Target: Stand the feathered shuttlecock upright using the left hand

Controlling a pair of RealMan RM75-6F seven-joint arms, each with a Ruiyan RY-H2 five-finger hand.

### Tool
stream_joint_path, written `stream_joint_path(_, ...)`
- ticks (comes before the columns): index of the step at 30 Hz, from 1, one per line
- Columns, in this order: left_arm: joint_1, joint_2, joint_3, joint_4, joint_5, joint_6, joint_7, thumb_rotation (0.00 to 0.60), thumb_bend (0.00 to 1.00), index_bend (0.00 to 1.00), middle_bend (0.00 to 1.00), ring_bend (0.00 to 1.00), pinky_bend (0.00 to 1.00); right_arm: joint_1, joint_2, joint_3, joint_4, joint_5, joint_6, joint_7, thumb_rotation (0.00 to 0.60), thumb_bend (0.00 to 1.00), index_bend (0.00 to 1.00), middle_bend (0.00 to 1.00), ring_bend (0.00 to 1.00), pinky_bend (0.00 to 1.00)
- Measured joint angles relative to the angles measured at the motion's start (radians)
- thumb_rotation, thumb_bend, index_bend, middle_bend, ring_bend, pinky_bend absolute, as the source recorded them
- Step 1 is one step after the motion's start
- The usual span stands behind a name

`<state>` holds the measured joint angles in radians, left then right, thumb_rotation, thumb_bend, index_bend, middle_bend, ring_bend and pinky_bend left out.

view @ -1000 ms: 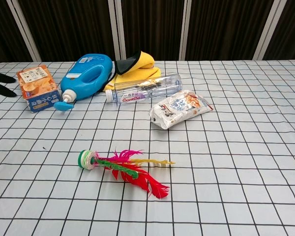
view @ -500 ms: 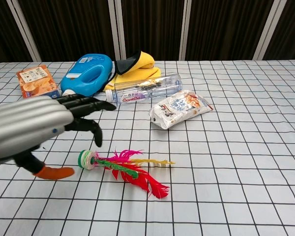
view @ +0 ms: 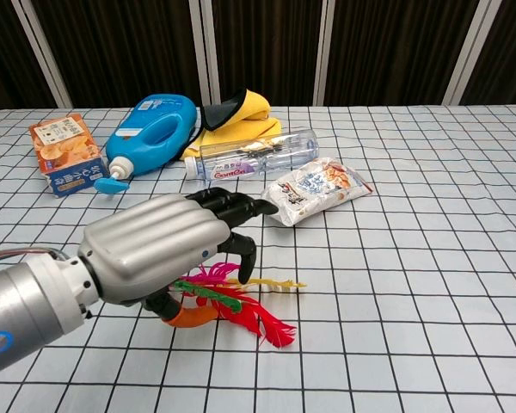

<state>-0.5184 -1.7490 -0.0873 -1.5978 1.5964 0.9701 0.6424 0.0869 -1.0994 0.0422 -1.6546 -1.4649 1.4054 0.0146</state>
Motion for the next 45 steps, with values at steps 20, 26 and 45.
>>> stream_joint_path(20, -0.008, -0.056, 0.044, 0.049, -0.042, 0.070, -0.013, 0.600, 0.61, 0.55, 0.04, 0.00, 0.00, 0.000, 0.001, 0.001, 0.002, -0.002, -0.001, 0.009, 0.600, 0.33, 0.00, 0.00, 0.00, 0.00)
stream_joint_path(26, -0.009, -0.048, 0.045, 0.048, -0.056, 0.082, -0.014, 0.600, 0.62, 0.57, 0.04, 0.00, 0.00, 0.000, 0.002, 0.001, 0.001, 0.000, -0.001, 0.011, 0.600, 0.33, 0.00, 0.00, 0.00, 0.00)
stream_joint_path(45, -0.001, 0.131, 0.009, -0.074, -0.045, 0.180, -0.108, 0.600, 0.62, 0.57, 0.05, 0.00, 0.00, -0.002, 0.002, 0.001, 0.001, 0.002, 0.000, 0.007, 0.600, 0.33, 0.00, 0.00, 0.00, 0.00)
